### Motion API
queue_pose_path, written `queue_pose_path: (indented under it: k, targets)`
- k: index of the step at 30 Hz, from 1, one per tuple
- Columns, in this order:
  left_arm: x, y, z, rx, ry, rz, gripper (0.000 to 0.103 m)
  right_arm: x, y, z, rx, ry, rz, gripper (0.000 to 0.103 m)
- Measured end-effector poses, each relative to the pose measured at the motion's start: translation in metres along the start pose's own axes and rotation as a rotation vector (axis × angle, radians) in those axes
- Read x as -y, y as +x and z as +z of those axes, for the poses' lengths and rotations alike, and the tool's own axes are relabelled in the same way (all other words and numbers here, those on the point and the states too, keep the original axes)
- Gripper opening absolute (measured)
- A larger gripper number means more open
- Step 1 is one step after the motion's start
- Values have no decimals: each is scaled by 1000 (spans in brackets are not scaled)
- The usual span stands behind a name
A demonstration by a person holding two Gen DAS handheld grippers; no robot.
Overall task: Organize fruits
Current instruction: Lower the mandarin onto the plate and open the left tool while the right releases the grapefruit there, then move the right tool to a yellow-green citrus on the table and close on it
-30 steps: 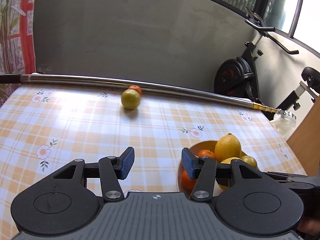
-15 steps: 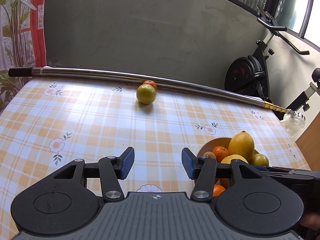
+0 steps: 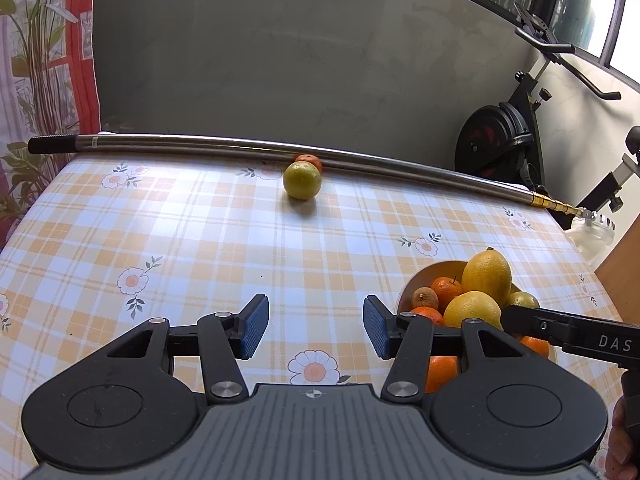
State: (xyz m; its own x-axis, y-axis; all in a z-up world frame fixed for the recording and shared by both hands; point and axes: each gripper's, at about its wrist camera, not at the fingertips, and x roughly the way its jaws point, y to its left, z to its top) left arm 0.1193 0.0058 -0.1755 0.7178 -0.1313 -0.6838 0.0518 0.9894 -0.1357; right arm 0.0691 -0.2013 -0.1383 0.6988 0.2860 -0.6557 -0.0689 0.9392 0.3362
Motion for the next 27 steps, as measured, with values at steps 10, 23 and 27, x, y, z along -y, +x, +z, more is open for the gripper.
queue_pose_path:
  k: [10,23,27]
  targets:
    - [-30,-16,24,60,-35,44,55,-10,-8,18,74,-11,-28,61]
    - [-91,-19,89,138,-29,172,55,-39,44,60,16,-108,44,61]
    - [-111,-12,98,150,-36,195,56,-57,68,78,15,-196,40,61]
